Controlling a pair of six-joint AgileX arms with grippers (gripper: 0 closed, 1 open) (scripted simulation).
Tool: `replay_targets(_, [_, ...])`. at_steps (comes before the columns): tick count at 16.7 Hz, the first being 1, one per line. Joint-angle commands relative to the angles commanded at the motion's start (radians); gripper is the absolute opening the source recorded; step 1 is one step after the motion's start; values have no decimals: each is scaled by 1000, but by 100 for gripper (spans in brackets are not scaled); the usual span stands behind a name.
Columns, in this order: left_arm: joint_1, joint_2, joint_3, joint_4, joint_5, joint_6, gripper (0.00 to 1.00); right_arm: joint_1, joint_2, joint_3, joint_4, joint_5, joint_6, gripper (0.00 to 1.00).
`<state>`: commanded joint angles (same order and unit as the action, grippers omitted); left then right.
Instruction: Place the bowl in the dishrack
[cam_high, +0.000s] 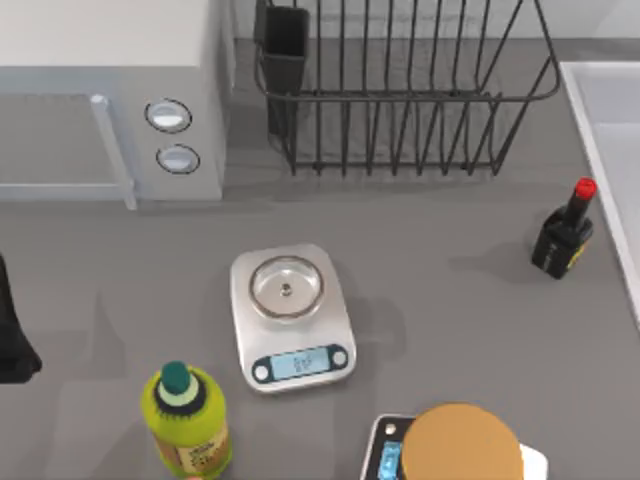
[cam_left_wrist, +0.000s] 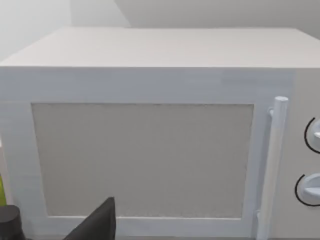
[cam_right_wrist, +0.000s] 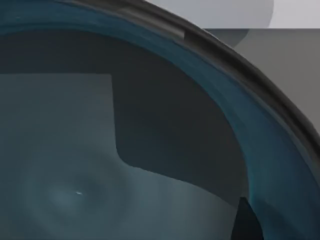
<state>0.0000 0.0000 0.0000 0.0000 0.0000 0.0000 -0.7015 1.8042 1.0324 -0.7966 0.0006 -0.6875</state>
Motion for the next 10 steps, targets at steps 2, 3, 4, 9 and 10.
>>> replay_targets(2, [0,0,0,0,0,0,100,-2,0,14,-15,0,-1,0])
replay_targets(3, [0,0,0,0,0,0,100,-4,-1,36,-37,0,-2,0])
replay_targets(4, [0,0,0,0,0,0,100,-6,-3,70,-71,0,-3,0])
replay_targets(9, [0,0,0,0,0,0,100,-12,-25,346,-395,0,-14,0])
replay_targets(10, [0,0,0,0,0,0,100,-13,-33,408,-479,0,-15,0])
